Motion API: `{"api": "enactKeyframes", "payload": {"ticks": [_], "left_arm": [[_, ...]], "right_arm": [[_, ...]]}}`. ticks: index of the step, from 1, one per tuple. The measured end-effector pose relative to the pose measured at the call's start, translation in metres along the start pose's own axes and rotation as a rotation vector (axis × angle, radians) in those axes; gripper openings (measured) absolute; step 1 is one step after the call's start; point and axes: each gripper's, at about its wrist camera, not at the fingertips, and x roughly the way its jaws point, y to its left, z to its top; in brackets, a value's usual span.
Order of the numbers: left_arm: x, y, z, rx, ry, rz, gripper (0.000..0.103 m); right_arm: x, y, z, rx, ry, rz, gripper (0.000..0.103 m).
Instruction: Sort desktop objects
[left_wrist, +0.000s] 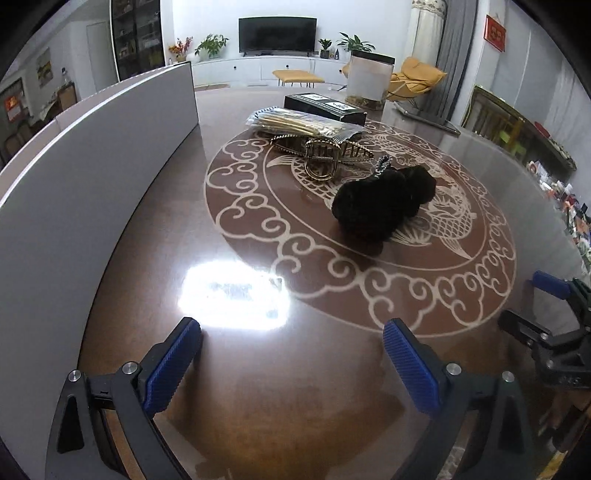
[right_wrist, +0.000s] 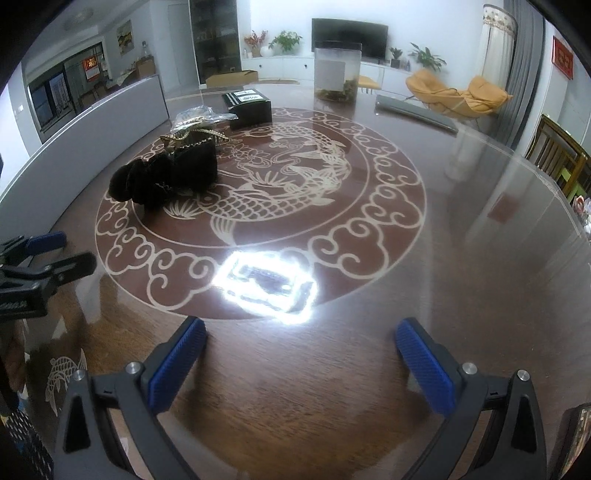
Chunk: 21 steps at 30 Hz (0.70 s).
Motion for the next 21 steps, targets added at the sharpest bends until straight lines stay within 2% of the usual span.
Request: {"api": "enactKeyframes", "payload": {"ticks": [2,21], "left_arm": [[0.0032,-0.0031,-0.0002,0.026,-0.007,0.029,0.102],[0.0027,0.0,-0.0025,0.023,-0.011,0.02,0.103]], "right_arm": [[0.0,-0.0002,0.0,0.002,0.0,0.001,0.103],[-0.001,-0.0008,-0.0005,0.002,0.001,0.001,0.103]]}}
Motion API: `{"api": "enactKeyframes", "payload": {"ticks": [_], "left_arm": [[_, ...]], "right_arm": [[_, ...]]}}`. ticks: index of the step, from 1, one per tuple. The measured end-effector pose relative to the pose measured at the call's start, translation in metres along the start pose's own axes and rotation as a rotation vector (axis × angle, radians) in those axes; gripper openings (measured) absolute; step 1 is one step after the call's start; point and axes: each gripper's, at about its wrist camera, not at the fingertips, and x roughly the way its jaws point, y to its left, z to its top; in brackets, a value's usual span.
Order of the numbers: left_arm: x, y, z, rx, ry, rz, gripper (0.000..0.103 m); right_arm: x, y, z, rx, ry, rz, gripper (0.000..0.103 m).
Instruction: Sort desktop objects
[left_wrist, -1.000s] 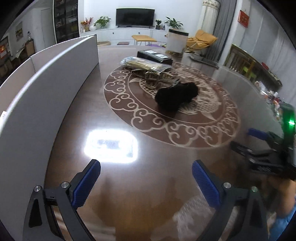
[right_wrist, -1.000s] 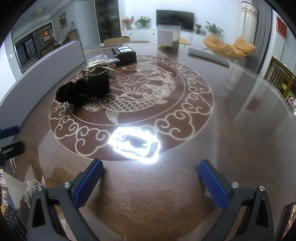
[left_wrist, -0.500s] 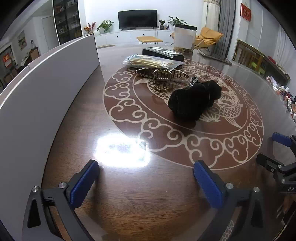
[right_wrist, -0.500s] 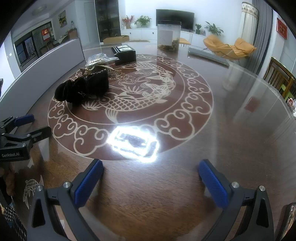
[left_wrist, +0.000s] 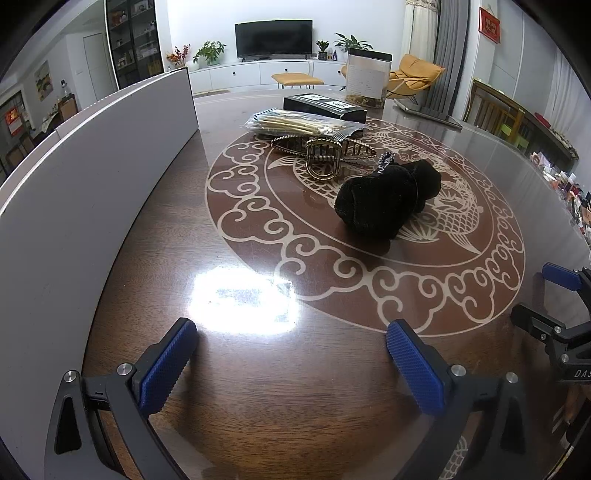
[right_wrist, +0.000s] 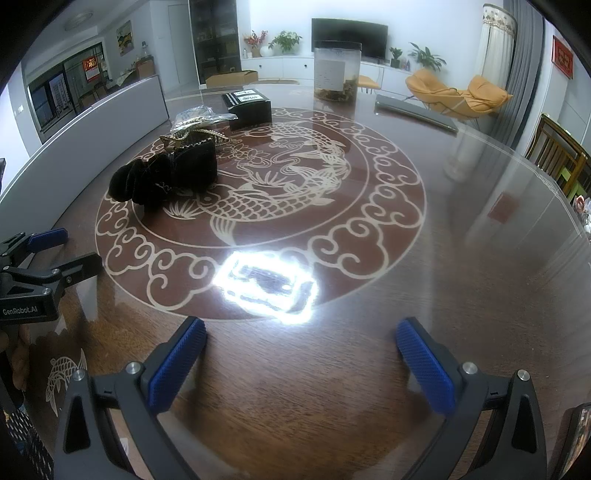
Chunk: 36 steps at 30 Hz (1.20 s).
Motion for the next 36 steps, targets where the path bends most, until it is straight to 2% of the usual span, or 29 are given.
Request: {"api": "enactKeyframes", "payload": {"ticks": [6,10,14,17,22,23,24,25,26,27,32,36], "left_arm": [[0.001,-0.001,0.002,0.011,0.006,-0.012,0.103],[0.014,-0.015,0.022,0.167,0.04,-0.115,0.103],[0.032,-0.027,0.048,0.253,0.081,-0.167,0.103],[0.045,-0.034,0.068,0.263,0.092,-0.171,0.103],[0.057,-0.047,0.082,0.275,0.103,-0.178,0.103],[0.056,-0.051,0.082,0.284,0.096,-0.182,0.1],[0.053,-0.055,0.081,0.291,0.067,-0.192,0.079],[0.048,-0.057,0.081,0.284,0.033,-0.191,0.066],[0.046,-0.057,0.082,0.272,0.024,-0.185,0.043],[0.044,-0.056,0.081,0.246,0.02,-0.18,0.036],[0.024,-0.034,0.055,0.102,-0.006,-0.153,0.035],[-0.003,-0.005,0.015,0.036,-0.02,-0.067,0.036]], "right_arm": [[0.0,0.0,0.0,0.0,0.0,0.0,0.103],[0.0,0.0,0.0,0.0,0.0,0.0,0.103],[0.0,0.0,0.0,0.0,0.0,0.0,0.103],[0.0,0.0,0.0,0.0,0.0,0.0,0.103],[0.0,0.0,0.0,0.0,0.0,-0.001,0.103],[0.0,0.0,0.0,0.0,0.0,-0.001,0.103],[0.0,0.0,0.0,0.0,0.0,-0.001,0.103],[0.0,0.0,0.0,0.001,0.0,-0.001,0.103],[0.0,0.0,0.0,0.001,0.0,-0.001,0.103],[0.0,0.0,0.0,0.001,0.0,-0.001,0.103],[0.0,0.0,0.0,0.001,0.001,-0.001,0.103],[0.0,0.0,0.0,0.001,0.001,-0.001,0.103]]}}
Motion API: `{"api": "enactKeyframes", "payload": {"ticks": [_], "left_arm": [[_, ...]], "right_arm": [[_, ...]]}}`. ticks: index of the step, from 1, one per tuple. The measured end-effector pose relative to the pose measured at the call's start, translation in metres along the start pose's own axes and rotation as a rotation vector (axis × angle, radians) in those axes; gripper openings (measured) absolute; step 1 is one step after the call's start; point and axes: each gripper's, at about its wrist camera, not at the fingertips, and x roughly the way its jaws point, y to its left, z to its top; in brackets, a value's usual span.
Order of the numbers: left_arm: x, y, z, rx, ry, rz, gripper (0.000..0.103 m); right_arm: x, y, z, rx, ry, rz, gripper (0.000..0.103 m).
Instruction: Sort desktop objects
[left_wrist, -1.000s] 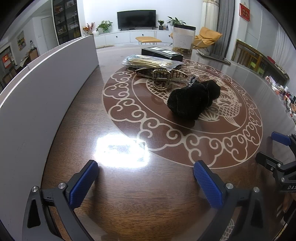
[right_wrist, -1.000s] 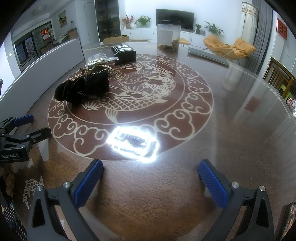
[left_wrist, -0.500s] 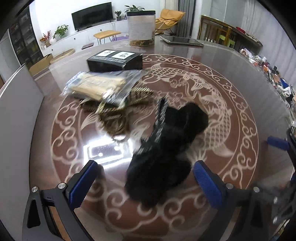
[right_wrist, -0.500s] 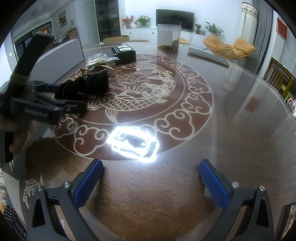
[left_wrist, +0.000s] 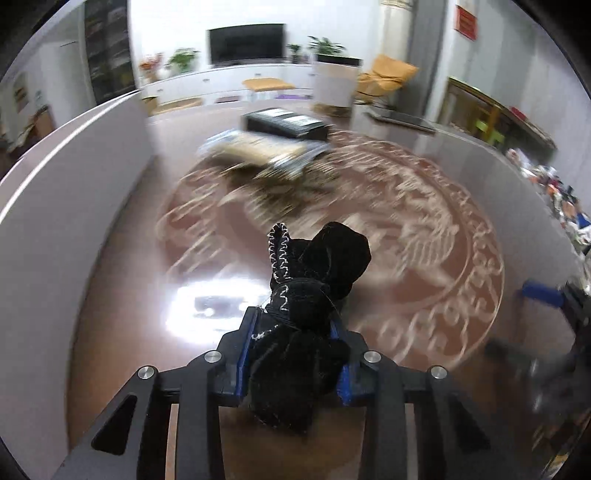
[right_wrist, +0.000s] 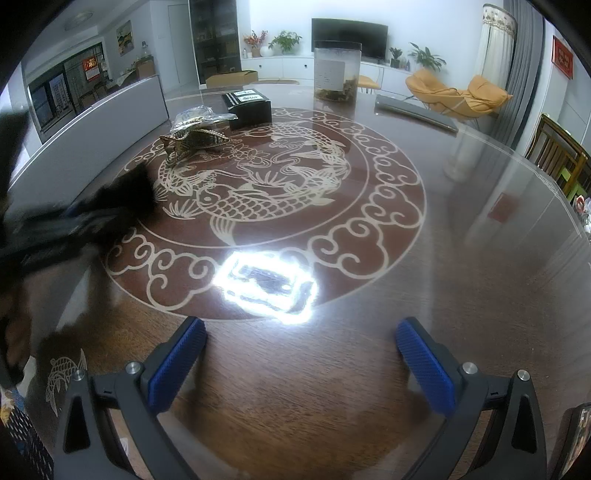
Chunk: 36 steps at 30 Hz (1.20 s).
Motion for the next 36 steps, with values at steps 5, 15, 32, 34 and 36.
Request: {"api": "enactKeyframes", "payload": {"ticks": [5,15,32,34,36], "left_arm": [[-0.019,0.032,-0.022,-0.095,-0.024,0.069,0.036],[-0.008,0.041,-0.018,-0.088,-0.011,0.084,0.081],[-0.001,0.037,-0.014,-0.082,0.033,0.104,0.103],[-0.001,0.037,-0.014,-0.082,0.033,0.104,0.103],[-0.001,0.037,-0.014,-0.082,0.033,0.103,0.103]], "right_arm": [[0.0,0.0,0.0,0.0,0.0,0.0,0.103],[0.0,0.0,0.0,0.0,0.0,0.0,0.103],[0.0,0.0,0.0,0.0,0.0,0.0,0.103],[0.0,0.0,0.0,0.0,0.0,-0.001,0.103],[0.0,0.0,0.0,0.0,0.0,-0.001,0.103]]}}
